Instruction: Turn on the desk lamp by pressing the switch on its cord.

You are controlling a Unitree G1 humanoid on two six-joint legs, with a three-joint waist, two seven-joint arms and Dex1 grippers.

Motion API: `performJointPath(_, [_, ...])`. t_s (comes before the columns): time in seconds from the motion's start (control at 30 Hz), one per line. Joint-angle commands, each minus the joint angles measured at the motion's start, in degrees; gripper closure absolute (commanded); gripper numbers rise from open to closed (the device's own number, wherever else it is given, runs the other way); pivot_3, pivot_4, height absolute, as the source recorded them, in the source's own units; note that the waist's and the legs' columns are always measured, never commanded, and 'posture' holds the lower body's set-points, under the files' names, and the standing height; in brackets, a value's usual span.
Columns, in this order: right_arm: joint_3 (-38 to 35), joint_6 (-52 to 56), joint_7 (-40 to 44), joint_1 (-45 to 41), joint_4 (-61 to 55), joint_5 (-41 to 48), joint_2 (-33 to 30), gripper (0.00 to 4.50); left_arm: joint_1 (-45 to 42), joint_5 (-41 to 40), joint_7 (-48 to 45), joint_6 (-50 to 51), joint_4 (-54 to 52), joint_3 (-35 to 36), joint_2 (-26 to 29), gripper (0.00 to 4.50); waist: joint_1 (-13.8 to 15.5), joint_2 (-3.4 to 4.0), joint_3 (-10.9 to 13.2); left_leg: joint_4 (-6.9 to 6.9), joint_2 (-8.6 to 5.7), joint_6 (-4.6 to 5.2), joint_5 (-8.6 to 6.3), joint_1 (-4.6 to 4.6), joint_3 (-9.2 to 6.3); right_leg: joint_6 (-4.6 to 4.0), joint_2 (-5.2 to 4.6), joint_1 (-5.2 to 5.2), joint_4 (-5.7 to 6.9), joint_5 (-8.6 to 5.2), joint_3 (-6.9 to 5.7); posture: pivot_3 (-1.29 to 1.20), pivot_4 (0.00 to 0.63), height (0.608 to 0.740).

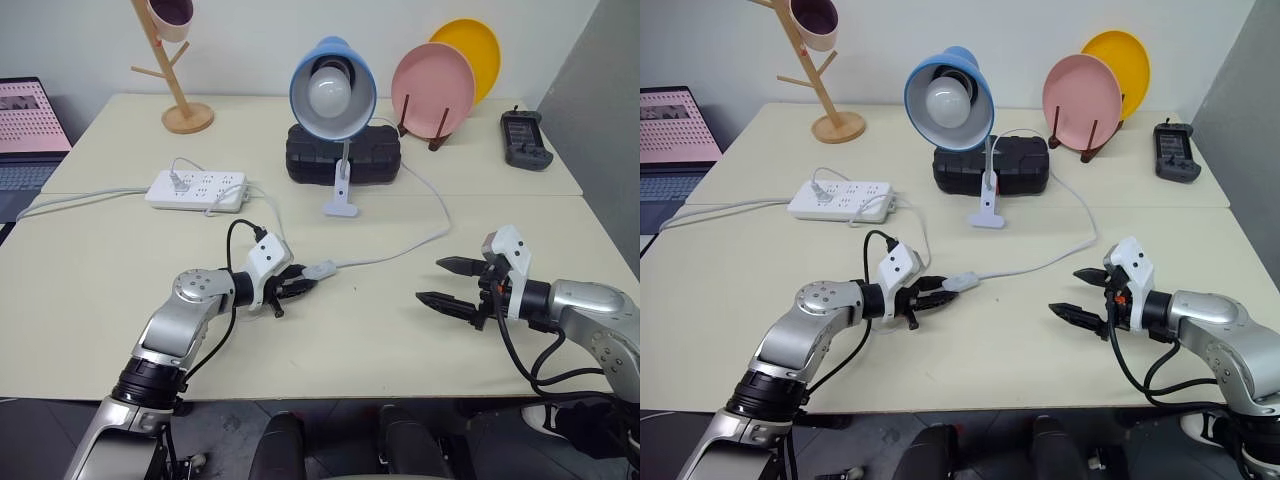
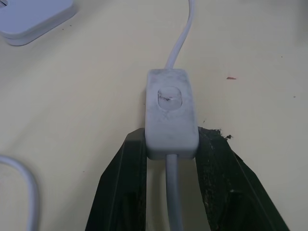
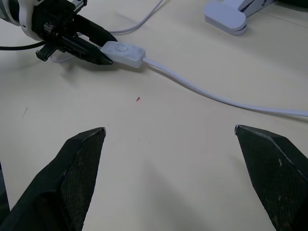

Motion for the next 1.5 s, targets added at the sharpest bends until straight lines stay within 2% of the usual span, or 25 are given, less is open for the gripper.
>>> performJointPath(0.03, [-1.31, -0.92, 0.12, -0.27, -1.05, 0.14, -0.36, 0.00, -0.15, -1.28, -0.05, 0.16, -2.04, 1.48, 0.10, 3.44, 0.00, 0.00, 0.00, 0.00, 0.00, 0.00, 0.00, 0.00, 0.00, 0.00, 0.00, 0.00, 0.00, 0.00, 0.00, 0.00, 0.150, 0.740])
performJointPath(0.17, [-1.85, 1.03, -0.68, -0.45, -1.37, 2.30, 0.81, 0.00, -1.46, -4.18, 0.56, 4.13, -3.57, 2.78, -1.37, 3.44, 0.00, 0.00, 0.00, 0.00, 0.00, 0.00, 0.00, 0.00, 0.00, 0.00, 0.00, 0.00, 0.00, 0.00, 0.00, 0.00, 0.150, 0.740])
performJointPath(0.2, [-2.69, 3.15, -1.83, -0.59, -1.81, 4.86, 2.13, 0.00, -2.06, -7.08, 0.42, 6.95, -5.18, 3.96, -2.03, 3.44, 0.00, 0.00, 0.00, 0.00, 0.00, 0.00, 0.00, 0.00, 0.00, 0.00, 0.00, 0.00, 0.00, 0.00, 0.00, 0.00, 0.150, 0.740])
performJointPath(0.3, [-8.08, 13.85, -11.93, -1.62, -2.00, 22.17, 9.93, 0.00, -3.73, -17.86, -0.98, 16.67, -10.67, 7.95, -3.70, 3.44, -0.04, -0.06, 0.00, 0.00, 0.01, 0.00, 0.00, -0.02, -0.03, 0.00, 0.01, 0.00, 0.01, 0.00, -0.02, 0.00, 0.150, 0.740])
performJointPath(0.37, [-10.05, 17.60, -21.34, -0.90, -1.36, 36.15, 13.65, 0.00, -4.49, -20.42, -0.72, 19.20, -12.33, 8.75, -3.96, 3.44, -0.08, -0.04, 0.00, 0.01, 0.03, 0.00, 0.00, -0.07, -0.10, -0.03, 0.02, 0.00, 0.04, 0.02, -0.09, 0.00, 0.150, 0.740])
performJointPath(0.5, [-7.37, 12.19, -43.88, 1.99, 0.62, 61.64, 16.67, 0.00, -4.62, -16.72, -0.62, 13.48, -14.26, 5.13, -3.71, 3.44, -0.14, -0.03, -0.02, 0.00, -0.01, 0.00, 0.00, -0.05, -0.04, -0.12, 0.00, 0.00, 0.02, 0.07, 0.00, 0.00, 0.150, 0.740])
performJointPath(0.6, [-5.19, 4.51, -56.82, 1.78, 1.10, 73.93, 17.84, 0.00, -4.39, -14.54, -0.24, 9.89, -14.56, 3.21, -4.19, 3.44, -0.14, -0.05, -0.03, 0.00, -0.01, 0.00, 0.00, -0.06, -0.04, -0.13, 0.00, 0.00, 0.01, 0.08, 0.02, 0.00, 0.150, 0.740])
performJointPath(0.67, [-4.42, 0.90, -61.85, 0.42, 0.75, 76.29, 20.43, 0.00, -3.86, -12.26, 0.02, 7.07, -14.11, 1.49, -4.11, 3.44, -0.19, -0.05, -0.03, 0.03, 0.00, 0.01, 0.01, -0.05, -0.03, -0.07, 0.01, 0.00, 0.01, 0.05, 0.04, 0.00, 0.150, 0.740])
performJointPath(0.9, [2.02, -3.42, -70.14, -2.43, -0.58, 76.51, 23.88, 0.00, -3.92, -9.30, 3.41, 3.04, -13.10, -0.49, -7.07, 3.44, -0.17, -0.04, -0.03, 0.00, 0.01, 0.04, 0.02, -0.06, -0.04, -0.03, 0.04, -0.02, 0.00, 0.04, 0.05, 0.00, 0.150, 0.740])
performJointPath(1.17, [4.96, -5.22, -72.10, -4.87, 0.62, 76.41, 25.19, 0.00, -4.11, -9.38, 5.19, 3.08, -13.50, -0.55, -9.45, 3.44, -0.16, -0.04, -0.03, 0.00, 0.01, 0.04, 0.02, -0.09, -0.04, -0.05, 0.03, -0.03, -0.02, 0.05, 0.05, 0.00, 0.150, 0.740])
performJointPath(1.5, [5.00, -5.08, -70.91, -6.16, 3.01, 75.01, 24.27, 0.00, -3.68, -10.34, 5.85, 4.53, -14.79, -0.34, -9.87, 3.44, -0.16, -0.04, -0.03, 0.00, 0.01, 0.04, 0.02, -0.10, -0.04, -0.07, 0.03, -0.04, -0.03, 0.05, 0.05, 0.00, 0.150, 0.740])
